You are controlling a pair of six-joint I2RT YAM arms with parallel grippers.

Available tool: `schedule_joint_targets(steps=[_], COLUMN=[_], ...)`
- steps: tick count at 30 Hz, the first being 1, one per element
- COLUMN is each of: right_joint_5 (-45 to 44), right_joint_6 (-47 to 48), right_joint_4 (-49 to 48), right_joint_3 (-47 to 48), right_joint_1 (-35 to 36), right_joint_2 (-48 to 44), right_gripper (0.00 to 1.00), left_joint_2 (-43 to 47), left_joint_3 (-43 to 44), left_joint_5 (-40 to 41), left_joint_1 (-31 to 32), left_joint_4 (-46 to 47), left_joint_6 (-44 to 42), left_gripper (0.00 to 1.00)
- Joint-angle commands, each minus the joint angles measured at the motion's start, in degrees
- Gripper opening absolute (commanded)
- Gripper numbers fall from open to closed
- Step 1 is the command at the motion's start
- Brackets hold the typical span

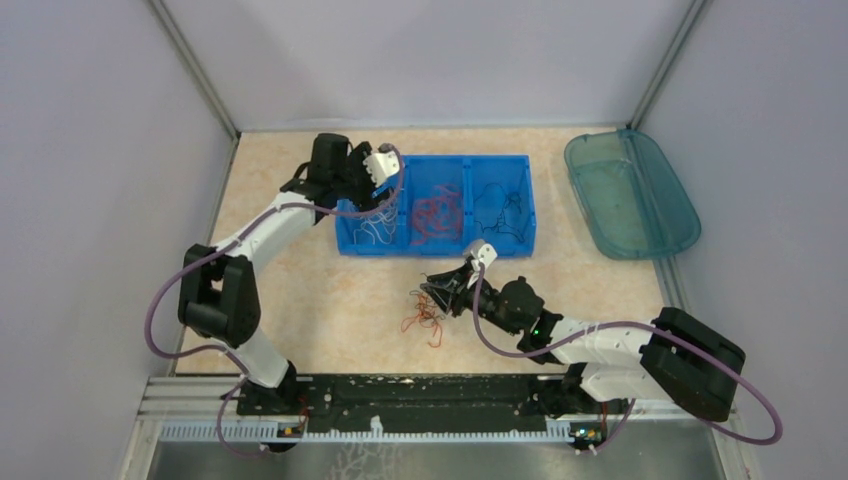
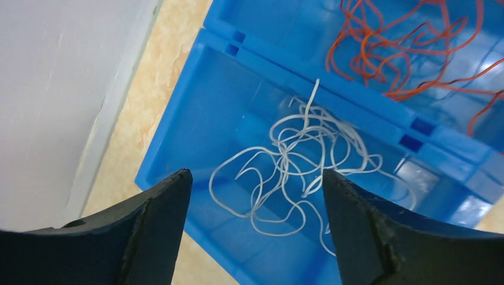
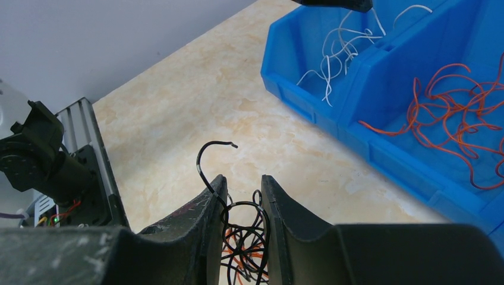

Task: Untangle the cables
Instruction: Place the cable in the bin, then untie the cable.

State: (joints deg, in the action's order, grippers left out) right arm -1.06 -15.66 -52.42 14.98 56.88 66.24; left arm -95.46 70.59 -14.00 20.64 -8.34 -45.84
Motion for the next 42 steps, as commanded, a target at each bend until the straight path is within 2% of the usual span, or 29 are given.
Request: schedule_joint_targets(steps=[1, 5, 9, 11, 13, 16, 19, 24, 30, 34, 39, 42], right_joint_5=[-0.3, 0.5, 1.9, 2.8, 4.8, 10.9, 15.2, 17.8, 19.3, 19.0, 17.5, 16.3], right_joint_6=[-1.2, -1.6, -2.2, -2.2, -2.0, -1.8, -2.0, -2.2, -1.8, -1.2, -1.1, -1.3], right_joint_4=[-2.7, -2.5, -1.7, -1.2, -2.2, -4.7, -4.4, -3.6, -2.7, -1.9, -2.1, -2.3], right_joint_3=[2.2, 3.1, 3.9, 4.8, 5.3, 7.0, 9.3, 11.5, 13.4, 13.8, 13.4, 13.1], right_joint_1=[0.6, 0.5, 0.4, 0.4, 0.4, 0.4, 0.5, 0.6, 0.7, 0.8, 0.8, 0.8], right_joint_2=[-0.7, -0.8, -1.1, -1.2, -0.6, 1.6, 3.5, 5.5, 7.5, 7.6, 7.4, 7.1], right_gripper=[0.29, 0.29, 0.30, 0.30, 0.30, 0.30, 0.28, 0.27, 0.26, 0.26, 0.28, 0.32], left_joint_2=[2.1, 5.3, 11.5, 15.4, 19.5, 24.2, 27.0, 25.9, 24.8, 24.6, 24.9, 25.4], left_joint_3=[8.2, 12.3, 12.2, 10.4, 7.5, 1.4, -3.0, -1.9, -1.6, -1.7, -1.8, -1.7], left_joint_5=[-10.8, -21.9, -31.0, -38.0, -40.0, -36.4, -34.4, -33.8, -33.5, -33.8, -33.6, -33.3], left_joint_1=[-0.6, -1.0, -1.2, -0.9, 1.8, 8.6, 12.4, 14.6, 15.7, 16.2, 16.9, 17.1], left_joint_4=[-12.5, -27.8, -37.4, -42.3, -45.3, -45.2, -42.8, -42.0, -40.7, -42.0, -42.6, -42.7], left_joint_6=[1.2, -4.2, -8.6, -11.3, -13.1, -16.9, -19.0, -19.1, -18.5, -18.8, -18.7, -18.2], left_gripper=[0.98, 1.00, 1.00, 1.00, 0.99, 0.95, 0.87, 0.66, 0.48, 0.31, 0.04, 0.00])
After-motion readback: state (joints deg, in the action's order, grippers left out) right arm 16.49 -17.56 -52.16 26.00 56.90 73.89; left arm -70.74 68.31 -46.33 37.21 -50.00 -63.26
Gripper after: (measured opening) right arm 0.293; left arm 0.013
